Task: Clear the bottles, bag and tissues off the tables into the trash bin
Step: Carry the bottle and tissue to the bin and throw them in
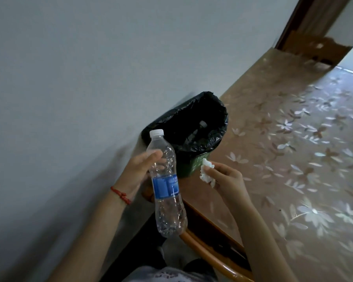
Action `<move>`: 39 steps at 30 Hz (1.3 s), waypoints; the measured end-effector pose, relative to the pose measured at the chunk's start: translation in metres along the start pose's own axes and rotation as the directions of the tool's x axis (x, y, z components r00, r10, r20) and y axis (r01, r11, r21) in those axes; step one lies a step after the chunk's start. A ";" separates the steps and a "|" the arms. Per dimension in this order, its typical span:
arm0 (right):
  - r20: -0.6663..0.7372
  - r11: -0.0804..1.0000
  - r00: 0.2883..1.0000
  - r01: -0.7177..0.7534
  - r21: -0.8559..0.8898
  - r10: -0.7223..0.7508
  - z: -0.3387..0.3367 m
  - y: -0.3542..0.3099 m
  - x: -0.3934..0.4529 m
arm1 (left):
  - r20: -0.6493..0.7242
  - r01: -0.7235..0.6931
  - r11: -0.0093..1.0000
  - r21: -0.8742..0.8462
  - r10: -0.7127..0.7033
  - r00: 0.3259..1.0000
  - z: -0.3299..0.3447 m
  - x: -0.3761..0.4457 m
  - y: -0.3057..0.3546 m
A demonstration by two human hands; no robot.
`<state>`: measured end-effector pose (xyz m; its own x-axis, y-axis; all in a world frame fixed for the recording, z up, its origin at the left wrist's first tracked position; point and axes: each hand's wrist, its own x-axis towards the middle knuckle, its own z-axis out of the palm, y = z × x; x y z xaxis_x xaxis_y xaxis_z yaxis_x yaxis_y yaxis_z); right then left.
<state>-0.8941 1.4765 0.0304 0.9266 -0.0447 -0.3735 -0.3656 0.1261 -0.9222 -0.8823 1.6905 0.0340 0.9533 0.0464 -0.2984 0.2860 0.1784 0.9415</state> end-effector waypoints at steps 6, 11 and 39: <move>-0.057 0.997 0.995 0.079 -0.019 -0.080 0.008 -0.017 0.004 | 0.104 0.006 0.999 0.037 -0.010 0.995 -0.002 0.018 0.015; -0.081 0.990 0.987 0.136 -0.023 -0.137 0.012 -0.044 0.024 | 0.119 0.011 0.999 0.039 -0.016 0.993 -0.003 0.025 0.022; 0.164 0.192 0.723 0.383 -0.904 -0.671 -0.008 -0.031 0.055 | 0.147 -0.049 0.998 0.035 0.043 0.988 0.003 0.051 0.046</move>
<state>-0.8330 1.4624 0.0374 0.9298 0.0453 0.3652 0.2046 -0.8885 -0.4107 -0.8202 1.6983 0.0625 0.9685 -0.0914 -0.2314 0.2427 0.1411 0.9598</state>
